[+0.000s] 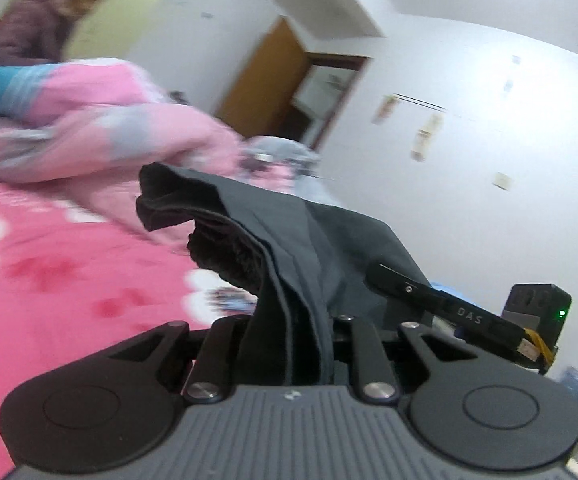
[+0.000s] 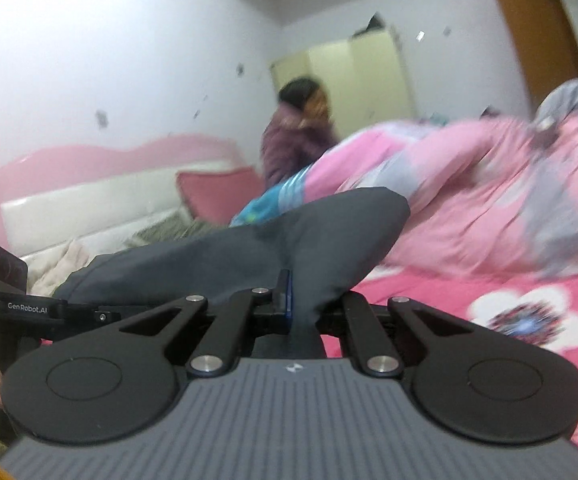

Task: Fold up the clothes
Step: 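Lift the folded dark grey trousers with both grippers toward the clothes stack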

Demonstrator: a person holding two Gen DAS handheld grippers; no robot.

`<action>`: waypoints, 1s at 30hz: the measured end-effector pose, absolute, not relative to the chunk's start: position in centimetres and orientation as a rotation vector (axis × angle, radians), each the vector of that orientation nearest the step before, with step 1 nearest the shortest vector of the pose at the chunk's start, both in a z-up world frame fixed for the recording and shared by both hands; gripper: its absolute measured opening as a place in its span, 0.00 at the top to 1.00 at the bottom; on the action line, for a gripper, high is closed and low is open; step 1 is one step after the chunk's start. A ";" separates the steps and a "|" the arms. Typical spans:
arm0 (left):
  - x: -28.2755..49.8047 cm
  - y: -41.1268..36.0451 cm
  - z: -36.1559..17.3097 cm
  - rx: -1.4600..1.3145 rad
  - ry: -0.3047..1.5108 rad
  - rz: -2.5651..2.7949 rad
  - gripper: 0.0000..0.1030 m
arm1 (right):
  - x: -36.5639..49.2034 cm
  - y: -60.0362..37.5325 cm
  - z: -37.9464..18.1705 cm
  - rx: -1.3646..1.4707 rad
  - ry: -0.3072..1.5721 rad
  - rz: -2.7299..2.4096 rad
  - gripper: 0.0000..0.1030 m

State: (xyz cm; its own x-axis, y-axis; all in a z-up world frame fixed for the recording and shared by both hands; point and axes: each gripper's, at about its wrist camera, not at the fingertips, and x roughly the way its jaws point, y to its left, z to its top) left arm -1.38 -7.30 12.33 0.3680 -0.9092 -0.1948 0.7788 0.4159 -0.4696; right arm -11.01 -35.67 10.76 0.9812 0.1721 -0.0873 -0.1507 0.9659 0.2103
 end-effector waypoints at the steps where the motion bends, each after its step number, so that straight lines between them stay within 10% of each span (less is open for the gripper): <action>1: -1.8 -9.3 13.0 -0.318 0.461 -1.140 0.82 | -12.3 -37.2 11.5 0.194 0.093 0.140 0.97; 17: -5.6 -39.8 13.3 -0.467 0.647 -1.552 0.83 | -23.8 -62.2 21.9 0.007 0.257 -0.222 0.97; 30: 0.1 -50.3 2.5 -0.465 0.883 -1.387 0.82 | -11.4 -74.6 11.8 -0.068 0.687 -0.192 0.96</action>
